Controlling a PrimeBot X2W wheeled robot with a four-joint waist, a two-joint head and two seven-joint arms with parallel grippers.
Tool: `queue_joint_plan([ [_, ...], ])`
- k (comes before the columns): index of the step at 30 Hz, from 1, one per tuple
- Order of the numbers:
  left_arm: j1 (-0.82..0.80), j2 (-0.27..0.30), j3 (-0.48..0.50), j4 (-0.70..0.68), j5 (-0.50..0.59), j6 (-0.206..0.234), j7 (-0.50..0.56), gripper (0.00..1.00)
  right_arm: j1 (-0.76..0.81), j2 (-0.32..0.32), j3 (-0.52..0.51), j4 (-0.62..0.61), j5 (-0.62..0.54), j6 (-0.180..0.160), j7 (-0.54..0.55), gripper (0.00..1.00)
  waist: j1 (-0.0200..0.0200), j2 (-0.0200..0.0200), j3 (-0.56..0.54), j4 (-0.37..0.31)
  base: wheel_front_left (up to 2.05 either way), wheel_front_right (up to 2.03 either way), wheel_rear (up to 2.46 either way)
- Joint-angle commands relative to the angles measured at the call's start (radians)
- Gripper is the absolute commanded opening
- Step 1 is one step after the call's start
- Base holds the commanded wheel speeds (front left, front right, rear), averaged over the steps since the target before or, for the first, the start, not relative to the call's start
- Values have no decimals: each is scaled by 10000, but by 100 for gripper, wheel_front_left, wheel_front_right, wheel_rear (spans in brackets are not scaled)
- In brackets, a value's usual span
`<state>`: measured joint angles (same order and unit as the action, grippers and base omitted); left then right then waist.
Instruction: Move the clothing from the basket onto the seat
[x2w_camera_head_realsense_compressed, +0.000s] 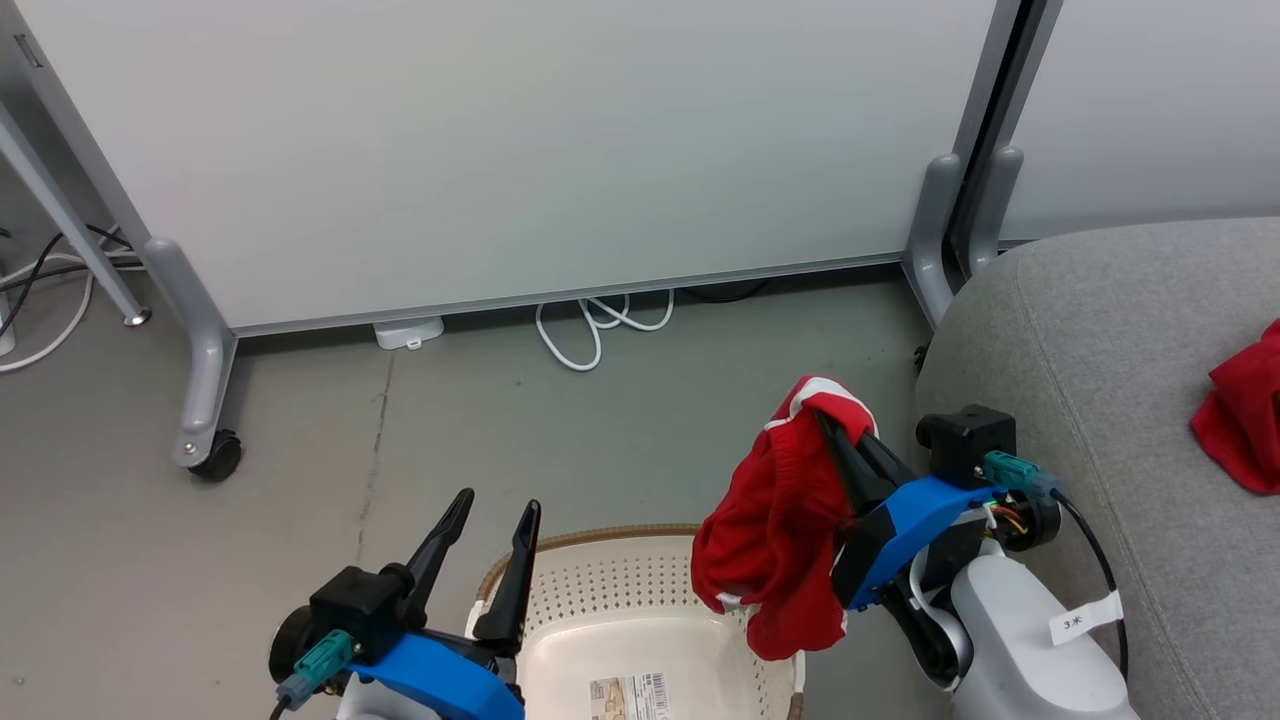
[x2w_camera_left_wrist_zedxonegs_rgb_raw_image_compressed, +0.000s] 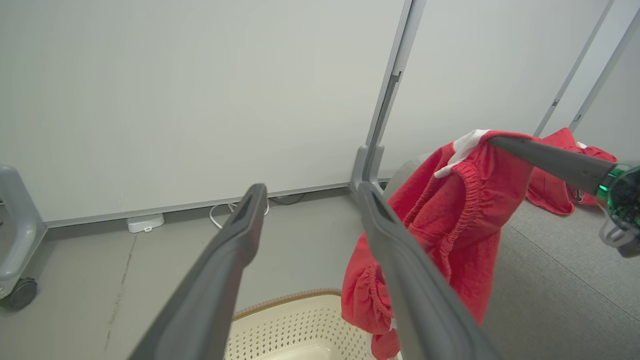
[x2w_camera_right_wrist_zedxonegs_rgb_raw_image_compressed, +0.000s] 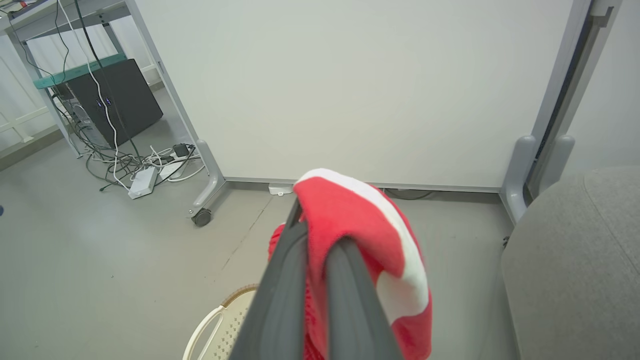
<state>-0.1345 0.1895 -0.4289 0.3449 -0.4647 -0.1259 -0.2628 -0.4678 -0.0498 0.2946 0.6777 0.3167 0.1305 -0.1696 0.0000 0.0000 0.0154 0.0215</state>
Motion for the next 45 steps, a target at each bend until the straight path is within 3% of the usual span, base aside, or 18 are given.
queue_joint_plan([
  [1, 65, -15, 54, -46, 48, -79, -28, 100, 84, -12, -21, -63, -67, 5, 5, 0, 0, 0, 1, -22, 0, 0, 0],
  [11, -60, 84, 4, -121, 48, -81, -28, 100, -12, -14, -36, -228, -26, 5, 4, 0, 0, 0, 138, -784, 0, 0, 0],
  [36, -599, 297, -37, -197, 127, -52, -29, 100, -210, -10, -16, -327, 137, 5, -174, 0, 0, 0, 820, -4543, 0, 0, 0],
  [45, -764, 324, -203, -120, 162, -53, -29, 100, -182, -7, 3, -232, 234, 5, -289, 0, 0, 0, 946, -5507, 0, 0, 0],
])
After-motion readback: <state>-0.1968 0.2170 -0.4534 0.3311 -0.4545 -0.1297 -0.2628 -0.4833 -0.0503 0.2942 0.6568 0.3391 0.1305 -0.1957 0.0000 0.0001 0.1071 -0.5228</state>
